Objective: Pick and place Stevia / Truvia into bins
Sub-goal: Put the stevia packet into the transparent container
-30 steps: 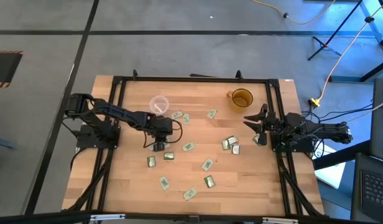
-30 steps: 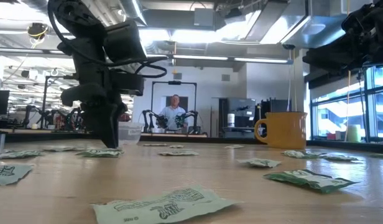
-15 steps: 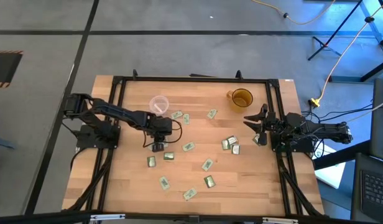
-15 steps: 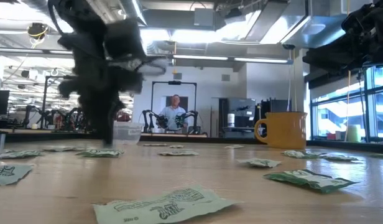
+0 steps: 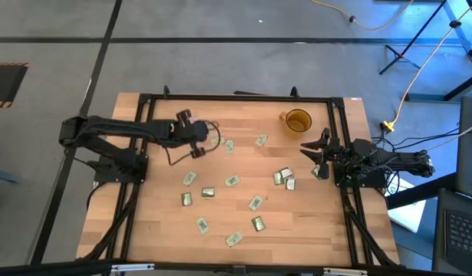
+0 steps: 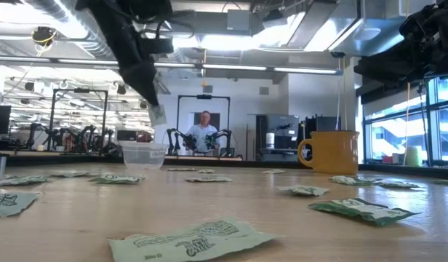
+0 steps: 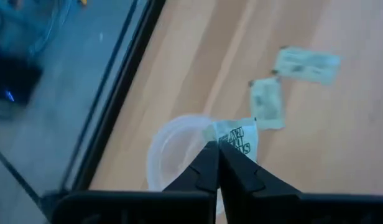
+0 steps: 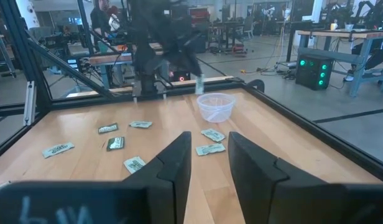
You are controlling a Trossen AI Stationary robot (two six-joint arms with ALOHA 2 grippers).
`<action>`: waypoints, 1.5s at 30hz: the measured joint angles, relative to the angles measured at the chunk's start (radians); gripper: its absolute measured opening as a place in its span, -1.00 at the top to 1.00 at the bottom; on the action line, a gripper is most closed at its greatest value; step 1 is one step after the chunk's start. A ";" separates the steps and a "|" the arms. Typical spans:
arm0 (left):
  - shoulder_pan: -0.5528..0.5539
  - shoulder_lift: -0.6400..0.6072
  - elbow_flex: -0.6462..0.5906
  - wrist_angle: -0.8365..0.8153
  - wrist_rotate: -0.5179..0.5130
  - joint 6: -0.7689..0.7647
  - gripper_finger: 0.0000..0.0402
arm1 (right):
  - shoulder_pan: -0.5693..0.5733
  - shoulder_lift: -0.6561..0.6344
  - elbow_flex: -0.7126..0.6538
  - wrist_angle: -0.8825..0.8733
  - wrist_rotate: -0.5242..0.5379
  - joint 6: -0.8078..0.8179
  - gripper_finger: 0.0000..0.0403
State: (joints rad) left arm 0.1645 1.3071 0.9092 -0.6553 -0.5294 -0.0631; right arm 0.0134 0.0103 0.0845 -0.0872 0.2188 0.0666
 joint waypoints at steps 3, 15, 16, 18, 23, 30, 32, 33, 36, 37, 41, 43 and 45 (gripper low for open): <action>0.080 0.006 -0.001 -0.014 0.011 -0.035 0.99 | 0.000 0.000 0.000 0.000 0.000 0.001 0.45; 0.281 0.139 -0.003 0.010 0.205 -0.009 0.98 | 0.000 0.000 0.000 0.001 0.000 0.002 0.45; 0.287 0.156 -0.003 0.016 0.218 0.002 0.98 | 0.000 0.000 0.000 0.001 0.000 0.002 0.45; 0.297 0.186 -0.003 0.019 0.243 0.020 0.98 | 0.000 0.000 0.000 0.001 0.000 0.001 0.45; 0.312 0.241 -0.003 0.032 0.260 0.024 0.98 | 0.000 0.000 0.000 0.001 0.000 0.002 0.45; 0.323 0.247 -0.003 0.031 0.248 0.024 0.88 | 0.000 0.000 0.000 0.001 0.000 0.002 0.45; 0.323 0.245 -0.001 0.032 0.213 0.024 0.81 | 0.000 0.000 0.000 0.001 0.000 0.002 0.45; 0.322 0.245 0.001 0.029 0.193 0.025 0.78 | 0.000 0.000 0.000 0.001 0.000 0.002 0.45; 0.323 0.245 0.018 0.026 0.136 0.046 0.68 | 0.000 0.000 0.000 0.001 0.000 0.003 0.45; 0.323 0.245 0.030 0.019 0.117 0.052 0.65 | 0.000 0.000 0.000 0.001 0.000 0.003 0.45; 0.307 0.239 0.097 0.022 0.084 0.078 0.60 | 0.000 0.000 0.000 0.001 0.000 0.003 0.45; 0.293 0.239 0.129 0.045 0.132 0.097 0.59 | 0.000 0.000 0.000 0.001 0.000 0.003 0.45; 0.276 0.239 0.146 0.092 0.229 0.138 0.60 | 0.000 0.000 0.000 0.000 0.000 0.003 0.45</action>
State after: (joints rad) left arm 0.4406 1.5459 1.0554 -0.5633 -0.3001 0.0747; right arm 0.0135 0.0105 0.0845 -0.0868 0.2184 0.0692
